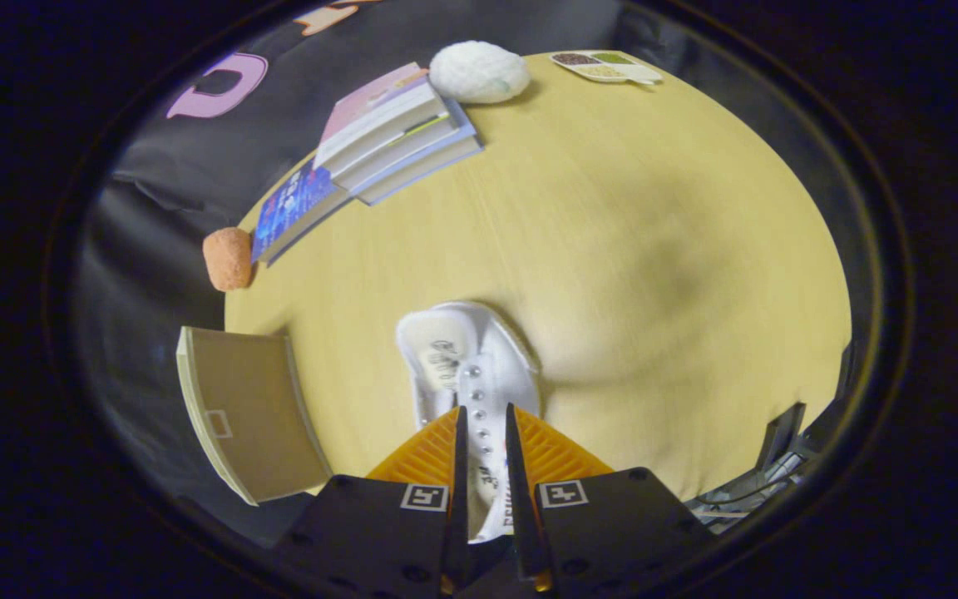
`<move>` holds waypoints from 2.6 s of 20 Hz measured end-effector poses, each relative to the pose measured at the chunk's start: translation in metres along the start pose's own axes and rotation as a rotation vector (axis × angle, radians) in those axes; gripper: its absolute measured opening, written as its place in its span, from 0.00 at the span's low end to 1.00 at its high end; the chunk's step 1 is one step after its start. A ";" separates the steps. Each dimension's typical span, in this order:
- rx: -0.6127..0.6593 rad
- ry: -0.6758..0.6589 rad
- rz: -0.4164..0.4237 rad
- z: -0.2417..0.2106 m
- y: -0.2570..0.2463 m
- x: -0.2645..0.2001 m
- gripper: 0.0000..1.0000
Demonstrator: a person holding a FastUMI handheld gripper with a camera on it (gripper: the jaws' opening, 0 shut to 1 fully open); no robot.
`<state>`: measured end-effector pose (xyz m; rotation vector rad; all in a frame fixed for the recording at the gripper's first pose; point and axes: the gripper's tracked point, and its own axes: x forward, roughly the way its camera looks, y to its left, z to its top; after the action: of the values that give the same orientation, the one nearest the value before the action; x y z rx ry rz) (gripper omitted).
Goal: Open the storage box then place both shoes into the box .Put the left shoe in first, then the right shoe, with the right side of both shoes facing outward in a uniform manner.
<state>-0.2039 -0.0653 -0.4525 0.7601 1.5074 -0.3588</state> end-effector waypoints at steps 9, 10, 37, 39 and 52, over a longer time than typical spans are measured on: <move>-0.028 0.059 -0.017 -0.029 -0.014 0.024 0.26; -0.033 0.054 -0.022 -0.029 -0.015 0.025 0.26; 0.301 0.054 0.228 -0.046 0.000 0.018 0.03; 0.320 0.050 0.223 -0.048 0.002 0.021 0.03; 0.245 0.025 0.418 -0.029 0.087 -0.046 0.03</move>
<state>-0.1724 0.0061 -0.3856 1.2512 1.2985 -0.2193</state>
